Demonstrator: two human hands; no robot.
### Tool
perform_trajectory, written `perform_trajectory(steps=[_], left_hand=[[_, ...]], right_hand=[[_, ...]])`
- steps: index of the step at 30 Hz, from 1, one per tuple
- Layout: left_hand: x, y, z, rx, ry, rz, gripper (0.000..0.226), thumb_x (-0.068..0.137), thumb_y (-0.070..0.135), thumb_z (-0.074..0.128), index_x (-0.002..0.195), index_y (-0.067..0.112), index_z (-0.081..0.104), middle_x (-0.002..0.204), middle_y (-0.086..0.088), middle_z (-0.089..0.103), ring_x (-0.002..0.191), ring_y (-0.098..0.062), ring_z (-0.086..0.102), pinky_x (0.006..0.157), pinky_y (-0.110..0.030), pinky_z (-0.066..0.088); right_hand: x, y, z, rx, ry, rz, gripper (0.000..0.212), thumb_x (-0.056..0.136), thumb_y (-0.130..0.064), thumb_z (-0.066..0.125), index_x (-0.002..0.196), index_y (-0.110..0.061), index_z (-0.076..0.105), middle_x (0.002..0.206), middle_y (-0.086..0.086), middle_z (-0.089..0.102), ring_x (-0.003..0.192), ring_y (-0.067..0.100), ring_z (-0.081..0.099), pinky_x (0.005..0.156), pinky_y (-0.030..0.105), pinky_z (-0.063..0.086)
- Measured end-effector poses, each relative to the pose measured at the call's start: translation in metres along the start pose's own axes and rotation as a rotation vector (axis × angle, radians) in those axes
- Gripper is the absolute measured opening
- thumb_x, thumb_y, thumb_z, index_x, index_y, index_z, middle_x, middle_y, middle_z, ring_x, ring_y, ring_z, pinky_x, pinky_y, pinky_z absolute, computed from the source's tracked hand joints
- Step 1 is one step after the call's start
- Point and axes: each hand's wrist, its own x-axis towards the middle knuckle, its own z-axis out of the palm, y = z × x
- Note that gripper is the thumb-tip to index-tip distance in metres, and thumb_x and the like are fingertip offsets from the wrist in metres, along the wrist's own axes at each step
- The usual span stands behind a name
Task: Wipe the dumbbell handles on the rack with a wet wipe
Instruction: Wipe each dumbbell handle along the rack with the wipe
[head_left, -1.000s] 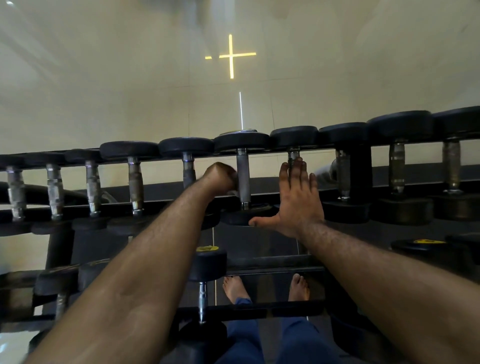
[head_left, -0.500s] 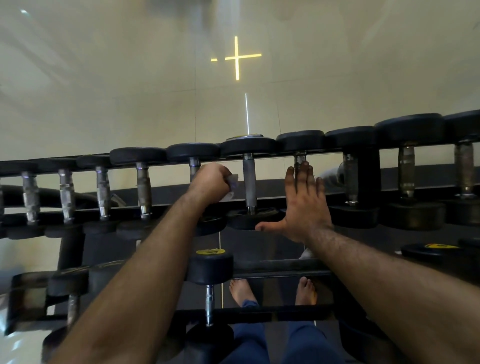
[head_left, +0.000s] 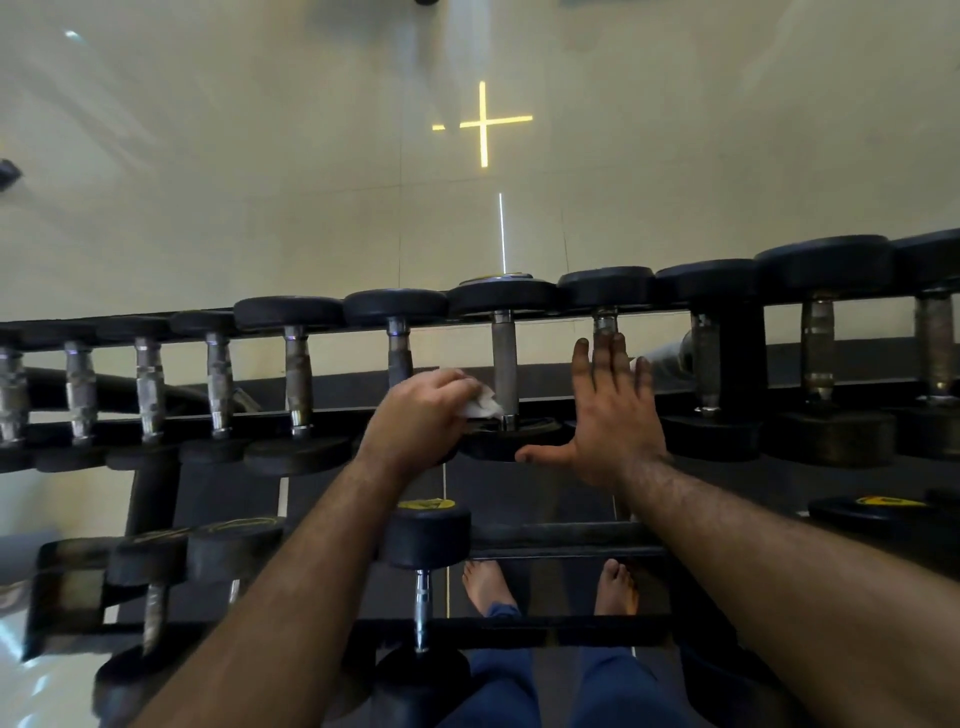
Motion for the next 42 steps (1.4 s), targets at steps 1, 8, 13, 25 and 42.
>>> perform_trajectory(steps=[1, 8, 13, 25, 42], left_hand=[[-0.01, -0.001, -0.007, -0.013, 0.055, -0.055, 0.023, 0.085, 0.01, 0.079, 0.108, 0.012, 0.078, 0.106, -0.004, 0.077, 0.089, -0.026, 0.073, 0.074, -0.038, 0.062], [-0.028, 0.008, -0.047, -0.243, 0.475, -0.393, 0.018, 0.093, 0.022, 0.079, 0.107, 0.012, 0.08, 0.101, 0.001, 0.079, 0.092, -0.008, 0.071, 0.083, -0.022, 0.056], [-0.034, 0.004, -0.067, -0.432, 0.655, -0.539, 0.012, 0.096, 0.024, 0.076, 0.103, 0.016, 0.081, 0.091, 0.007, 0.077, 0.086, -0.009, 0.074, 0.077, -0.032, 0.061], [-0.04, 0.007, -0.052, -0.695, 0.687, -0.596, 0.011, 0.095, 0.023, 0.079, 0.101, 0.014, 0.081, 0.09, 0.002, 0.078, 0.087, -0.02, 0.076, 0.079, -0.048, 0.063], [0.059, 0.012, 0.032, -0.11, 0.27, -0.273, 0.008, 0.094, 0.016, 0.067, 0.092, 0.012, 0.073, 0.087, -0.005, 0.071, 0.076, -0.022, 0.065, 0.069, -0.04, 0.056]], right_hand=[[-0.001, 0.001, 0.002, -0.012, 0.019, -0.031, 0.155, 0.063, -0.116, 0.019, 0.17, -0.008, -0.008, 0.177, 0.02, -0.018, 0.164, 0.037, -0.02, 0.131, 0.064, -0.003], [-0.009, -0.094, -0.017, -0.107, -0.015, -0.563, 0.082, 0.088, -0.07, 0.067, 0.143, -0.01, 0.06, 0.135, 0.012, 0.065, 0.125, 0.033, 0.059, 0.105, 0.051, 0.05], [0.013, -0.163, -0.035, -0.426, -0.302, -0.154, 0.039, 0.101, -0.027, 0.068, 0.135, -0.01, 0.063, 0.132, 0.019, 0.063, 0.125, 0.04, 0.052, 0.096, 0.056, 0.051], [-0.004, -0.083, -0.007, 0.175, 0.017, -0.277, 0.043, 0.084, -0.052, 0.078, 0.122, -0.033, 0.077, 0.104, -0.01, 0.078, 0.11, 0.026, 0.06, 0.099, 0.045, 0.042], [-0.005, -0.003, -0.014, 0.103, -0.147, 0.146, 0.178, 0.035, -0.117, 0.042, 0.16, -0.02, -0.039, 0.168, 0.001, -0.047, 0.162, 0.031, -0.026, 0.132, 0.065, 0.001]])
